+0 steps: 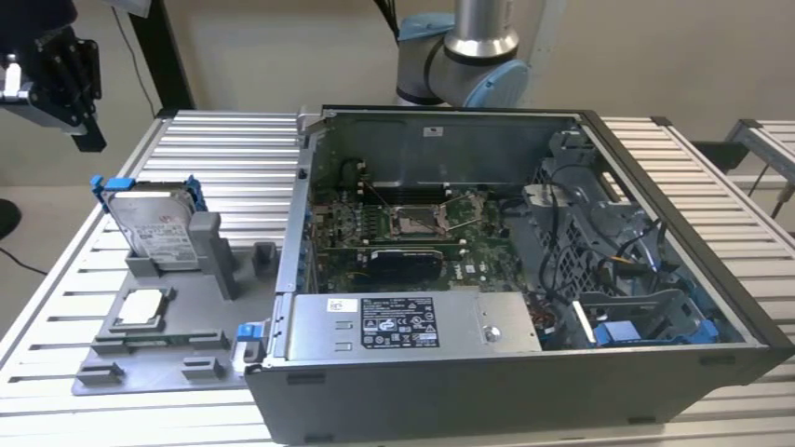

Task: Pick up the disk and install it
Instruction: 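Pick up the disk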

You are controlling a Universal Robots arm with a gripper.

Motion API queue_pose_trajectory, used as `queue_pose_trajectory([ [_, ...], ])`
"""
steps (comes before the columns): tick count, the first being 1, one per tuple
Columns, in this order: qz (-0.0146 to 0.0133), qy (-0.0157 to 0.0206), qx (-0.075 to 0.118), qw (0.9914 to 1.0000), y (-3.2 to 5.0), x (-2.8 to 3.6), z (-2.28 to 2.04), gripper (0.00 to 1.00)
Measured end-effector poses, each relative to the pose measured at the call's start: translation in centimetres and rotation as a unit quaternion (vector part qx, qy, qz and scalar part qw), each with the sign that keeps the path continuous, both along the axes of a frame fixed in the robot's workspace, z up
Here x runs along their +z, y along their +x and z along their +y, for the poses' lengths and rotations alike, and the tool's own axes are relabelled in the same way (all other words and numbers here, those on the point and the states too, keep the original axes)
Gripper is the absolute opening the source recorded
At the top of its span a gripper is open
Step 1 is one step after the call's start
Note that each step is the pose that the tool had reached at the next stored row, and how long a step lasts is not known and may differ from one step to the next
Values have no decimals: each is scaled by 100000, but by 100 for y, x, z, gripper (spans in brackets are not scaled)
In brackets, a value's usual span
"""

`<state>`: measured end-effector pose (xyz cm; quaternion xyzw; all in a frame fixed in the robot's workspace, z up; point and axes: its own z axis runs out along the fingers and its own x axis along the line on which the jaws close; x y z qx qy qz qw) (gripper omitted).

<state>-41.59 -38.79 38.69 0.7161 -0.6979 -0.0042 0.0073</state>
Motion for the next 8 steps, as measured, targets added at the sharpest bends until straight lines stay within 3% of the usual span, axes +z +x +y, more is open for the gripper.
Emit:
queue_pose_trajectory([
  [1,3,-3,22,100000,0,0,0,100],
  [8,2,-1,239,100000,0,0,0,100],
])
